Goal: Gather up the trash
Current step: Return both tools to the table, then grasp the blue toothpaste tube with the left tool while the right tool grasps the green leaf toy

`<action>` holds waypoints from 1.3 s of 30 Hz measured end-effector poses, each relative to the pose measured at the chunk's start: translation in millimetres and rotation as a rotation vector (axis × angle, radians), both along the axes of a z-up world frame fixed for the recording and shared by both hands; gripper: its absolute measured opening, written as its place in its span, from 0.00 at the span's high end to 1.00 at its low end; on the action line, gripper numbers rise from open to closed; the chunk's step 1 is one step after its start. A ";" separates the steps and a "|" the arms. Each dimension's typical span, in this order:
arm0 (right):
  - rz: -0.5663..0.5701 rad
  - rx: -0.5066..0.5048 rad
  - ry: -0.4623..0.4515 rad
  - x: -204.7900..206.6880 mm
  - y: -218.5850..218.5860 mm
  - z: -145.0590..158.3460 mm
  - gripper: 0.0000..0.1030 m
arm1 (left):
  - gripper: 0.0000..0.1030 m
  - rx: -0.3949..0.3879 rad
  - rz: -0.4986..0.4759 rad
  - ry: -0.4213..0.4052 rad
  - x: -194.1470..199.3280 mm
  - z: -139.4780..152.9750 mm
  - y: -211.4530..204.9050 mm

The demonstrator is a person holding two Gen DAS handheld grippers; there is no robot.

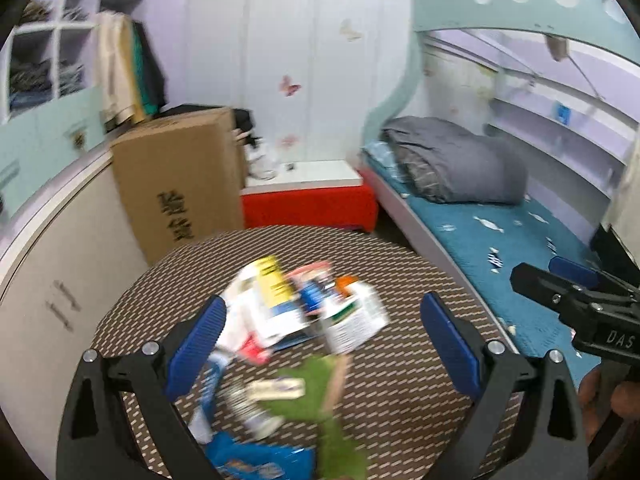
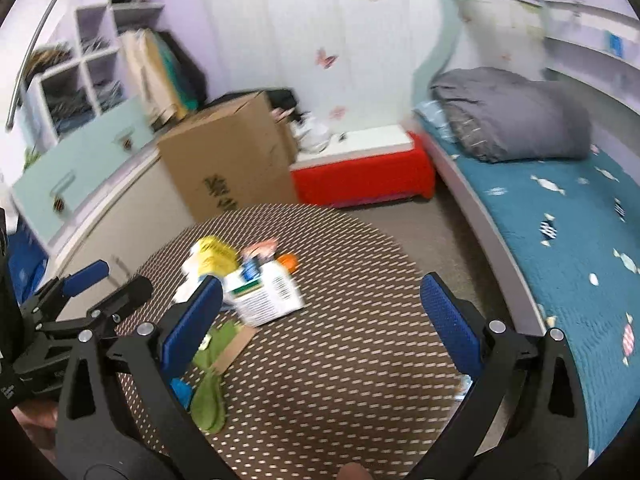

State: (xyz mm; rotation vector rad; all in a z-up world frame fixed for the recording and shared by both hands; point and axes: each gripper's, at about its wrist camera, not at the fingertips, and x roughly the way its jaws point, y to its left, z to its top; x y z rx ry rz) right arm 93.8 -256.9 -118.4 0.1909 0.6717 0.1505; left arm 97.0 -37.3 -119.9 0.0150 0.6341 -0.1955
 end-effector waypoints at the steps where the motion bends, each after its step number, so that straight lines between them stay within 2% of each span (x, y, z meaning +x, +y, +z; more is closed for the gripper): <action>1: 0.016 -0.008 0.006 1.6 8.3 -2.3 0.06 | 0.07 -0.001 0.018 0.006 -1.6 -4.7 11.7; 7: 0.109 -0.041 0.075 11.3 57.2 -26.7 0.06 | 0.07 -0.002 0.118 0.070 -3.9 -38.4 77.3; 10: 0.143 -0.058 0.095 14.6 72.6 -36.9 0.06 | 0.07 0.018 0.152 0.108 -2.3 -57.6 97.5; 14: 0.160 -0.067 0.122 17.1 84.7 -49.1 0.06 | 0.07 0.030 0.163 0.155 4.3 -79.9 115.0; 18: 0.161 -0.081 0.150 17.6 90.6 -60.8 0.06 | 0.09 0.060 0.121 0.205 18.5 -100.3 113.9; 19: 0.160 -0.085 0.158 16.7 90.4 -64.2 0.06 | 0.12 0.068 0.101 0.218 21.2 -104.5 110.9; 21: 0.162 -0.083 0.176 16.8 89.4 -70.9 0.06 | 0.31 0.086 0.062 0.258 30.3 -116.7 106.4; 22: 0.164 -0.082 0.184 17.8 88.9 -73.2 0.06 | 0.35 0.086 0.050 0.281 34.4 -123.3 106.2; 23: 0.167 -0.082 0.191 18.4 88.9 -76.2 0.06 | 0.44 0.079 0.043 0.299 37.7 -127.7 106.3; 25: 0.185 -0.088 0.211 18.3 92.9 -85.0 0.06 | 0.54 0.096 0.046 0.295 38.8 -131.2 105.8; 26: 0.198 -0.092 0.219 18.2 95.8 -88.4 0.06 | 0.71 0.107 0.042 0.294 38.2 -130.4 105.2; 27: 0.214 -0.094 0.228 18.2 99.9 -92.9 0.06 | 0.89 0.077 0.032 0.304 38.0 -129.1 107.4; 28: 0.226 -0.094 0.233 18.6 103.9 -95.9 0.06 | 0.88 0.035 0.031 0.316 37.6 -128.5 111.0; 30: 0.260 -0.103 0.243 19.5 116.3 -104.9 0.07 | 0.89 0.024 0.044 0.316 34.3 -129.1 113.0; 31: 0.273 -0.112 0.245 19.8 121.4 -108.1 0.14 | 0.89 0.033 0.051 0.312 31.5 -130.0 113.3; 32: 0.289 -0.130 0.248 20.3 127.5 -112.3 0.27 | 0.89 0.027 0.054 0.312 29.2 -131.2 113.6; 33: 0.301 -0.143 0.252 20.6 131.5 -115.4 0.35 | 0.90 0.011 0.062 0.314 26.4 -131.2 115.1; 34: 0.324 -0.164 0.261 20.9 137.2 -121.1 0.61 | 0.90 0.004 0.069 0.313 24.0 -130.7 115.9; 35: 0.332 -0.179 0.269 20.8 139.9 -124.6 0.75 | 0.90 0.002 0.075 0.310 21.9 -129.5 115.8; 36: 0.334 -0.202 0.255 18.4 140.9 -124.6 0.82 | 0.91 -0.003 0.079 0.307 20.0 -128.4 116.2; 37: 0.349 -0.181 0.270 18.2 139.4 -124.9 0.87 | 0.91 -0.009 0.082 0.304 21.3 -126.8 115.6; 39: 0.341 -0.154 0.257 15.5 129.8 -119.2 0.88 | 0.91 -0.019 0.090 0.287 16.8 -119.6 113.9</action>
